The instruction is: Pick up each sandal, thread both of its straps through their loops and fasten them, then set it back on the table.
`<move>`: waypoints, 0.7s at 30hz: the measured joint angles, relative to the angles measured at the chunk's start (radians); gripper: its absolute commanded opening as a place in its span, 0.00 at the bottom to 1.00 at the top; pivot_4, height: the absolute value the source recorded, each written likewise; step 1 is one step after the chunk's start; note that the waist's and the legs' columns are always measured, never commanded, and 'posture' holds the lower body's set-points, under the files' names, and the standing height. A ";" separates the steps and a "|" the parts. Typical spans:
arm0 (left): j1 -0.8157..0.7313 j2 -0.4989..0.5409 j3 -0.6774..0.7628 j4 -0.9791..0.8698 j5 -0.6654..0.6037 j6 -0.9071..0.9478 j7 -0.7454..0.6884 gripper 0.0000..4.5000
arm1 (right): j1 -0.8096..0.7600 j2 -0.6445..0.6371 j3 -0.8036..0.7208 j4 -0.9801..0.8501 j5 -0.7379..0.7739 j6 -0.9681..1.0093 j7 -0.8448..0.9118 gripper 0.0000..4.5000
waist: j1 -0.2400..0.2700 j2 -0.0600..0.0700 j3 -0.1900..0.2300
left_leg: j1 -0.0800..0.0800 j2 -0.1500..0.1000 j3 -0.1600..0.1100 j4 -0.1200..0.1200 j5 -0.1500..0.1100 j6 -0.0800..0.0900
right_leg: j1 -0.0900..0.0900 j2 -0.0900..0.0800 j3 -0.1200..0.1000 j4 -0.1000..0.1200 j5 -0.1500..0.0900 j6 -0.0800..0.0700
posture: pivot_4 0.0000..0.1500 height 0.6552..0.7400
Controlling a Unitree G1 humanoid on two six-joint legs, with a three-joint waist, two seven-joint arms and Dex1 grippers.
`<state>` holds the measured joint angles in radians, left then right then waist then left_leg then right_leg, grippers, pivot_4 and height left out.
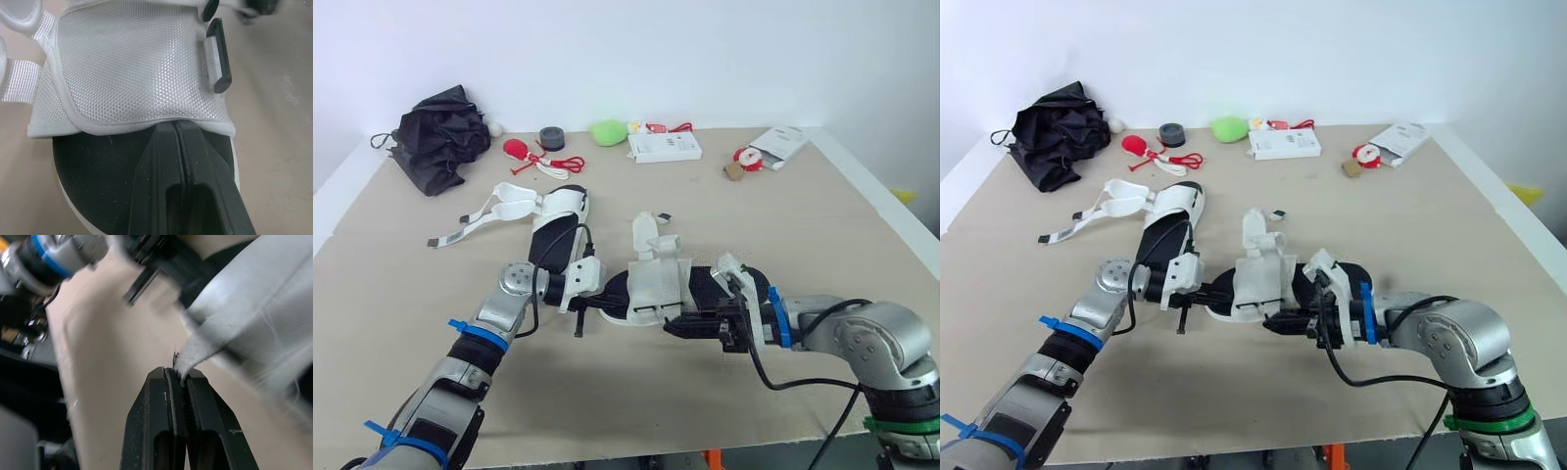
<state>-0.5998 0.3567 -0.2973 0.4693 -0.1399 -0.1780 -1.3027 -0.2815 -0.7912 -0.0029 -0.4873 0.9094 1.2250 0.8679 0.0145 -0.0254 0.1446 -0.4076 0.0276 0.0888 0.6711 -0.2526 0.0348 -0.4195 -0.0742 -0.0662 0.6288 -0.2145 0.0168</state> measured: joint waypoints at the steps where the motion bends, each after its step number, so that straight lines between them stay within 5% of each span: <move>1: 0.001 0.000 0.001 0.000 0.000 0.000 0.000 0.00 | 0.011 -0.013 0.001 -0.026 0.010 -0.003 0.015 0.01 | 0.000 0.000 0.000 | 0.000 0.000 0.000 0.000 0.000 0.000 | 0.000 0.000 0.000 0.000 0.000 0.000 | 1.00 1.00; 11: -0.003 0.000 0.000 0.003 0.000 0.000 0.004 0.00 | -0.010 0.025 -0.090 -0.130 0.299 -0.029 0.002 0.01 | 0.000 -0.001 0.000 | 0.001 0.000 -0.001 0.000 0.000 0.000 | 0.001 0.000 -0.001 0.000 0.000 0.001 | 1.00 1.00; 16: -0.003 -0.001 0.000 0.005 0.000 0.000 0.004 0.00 | -0.128 0.131 -0.138 0.017 0.405 -0.066 -0.200 0.01 | -0.001 -0.001 0.000 | 0.000 0.000 0.000 0.001 0.000 0.001 | 0.001 -0.001 0.000 0.000 0.001 0.000 | 1.00 1.00; 21: -0.005 0.000 0.003 0.005 -0.001 0.000 0.000 0.00 | -0.222 0.206 -0.114 0.174 0.331 -0.078 -0.362 0.01 | -0.003 -0.001 0.000 | 0.001 0.000 0.002 0.000 0.000 0.001 | 0.001 -0.001 0.001 0.000 0.002 -0.001 | 1.00 1.00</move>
<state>-0.6053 0.3564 -0.2945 0.4745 -0.1407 -0.1783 -1.3026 -0.5038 -0.5849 -0.1171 -0.3136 1.2408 1.1473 0.5058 0.0116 -0.0263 0.1442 -0.4068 0.0276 0.0904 0.6715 -0.2524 0.0356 -0.4189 -0.0748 -0.0655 0.6287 -0.2127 0.0159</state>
